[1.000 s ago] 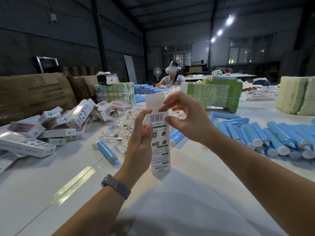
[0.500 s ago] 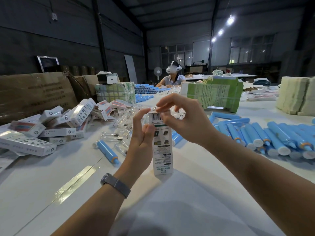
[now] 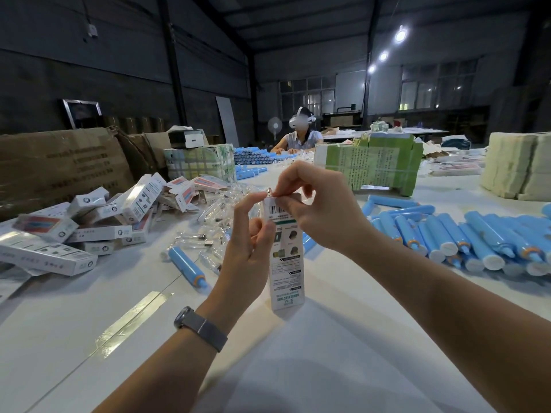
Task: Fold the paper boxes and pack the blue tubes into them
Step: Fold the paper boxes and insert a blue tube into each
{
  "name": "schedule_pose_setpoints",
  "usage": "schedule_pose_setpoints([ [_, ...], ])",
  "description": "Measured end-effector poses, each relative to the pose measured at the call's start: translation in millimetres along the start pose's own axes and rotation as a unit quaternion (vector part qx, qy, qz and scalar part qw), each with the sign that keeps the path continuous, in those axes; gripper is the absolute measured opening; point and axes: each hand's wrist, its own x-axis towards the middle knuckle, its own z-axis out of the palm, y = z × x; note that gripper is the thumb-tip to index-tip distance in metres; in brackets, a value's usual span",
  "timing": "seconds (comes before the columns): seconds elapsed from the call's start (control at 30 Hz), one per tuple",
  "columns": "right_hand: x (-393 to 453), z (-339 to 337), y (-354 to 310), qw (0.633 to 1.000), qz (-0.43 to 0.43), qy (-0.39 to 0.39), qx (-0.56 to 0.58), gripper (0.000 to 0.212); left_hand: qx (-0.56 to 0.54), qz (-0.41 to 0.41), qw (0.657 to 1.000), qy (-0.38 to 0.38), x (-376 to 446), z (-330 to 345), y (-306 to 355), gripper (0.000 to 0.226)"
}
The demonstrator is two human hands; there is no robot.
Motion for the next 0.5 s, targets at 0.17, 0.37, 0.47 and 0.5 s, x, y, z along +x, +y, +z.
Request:
schedule_pose_setpoints([
  [0.17, 0.9, 2.4, -4.2, 0.999, -0.015, 0.016, -0.029, 0.05, -0.001, 0.008, 1.0, 0.002, -1.1, 0.6, -3.9, 0.033],
  [0.37, 2.9, -2.9, -4.9, 1.0, -0.003, -0.007, -0.007, 0.045, 0.015, 0.008, 1.0, 0.007, -1.1, 0.8, -2.9, 0.043],
  [0.47, 4.4, -5.8, -6.2, 1.0, 0.005, 0.008, 0.021, 0.049, 0.025, 0.011, 1.0, 0.0, -1.7, 0.7, -3.8, 0.044],
  [0.5, 4.8, -6.7, -6.7, 0.999, 0.009, 0.011, 0.03, 0.048, 0.027, 0.011, 1.0, -0.002, -1.9, 0.8, -3.6, 0.044],
])
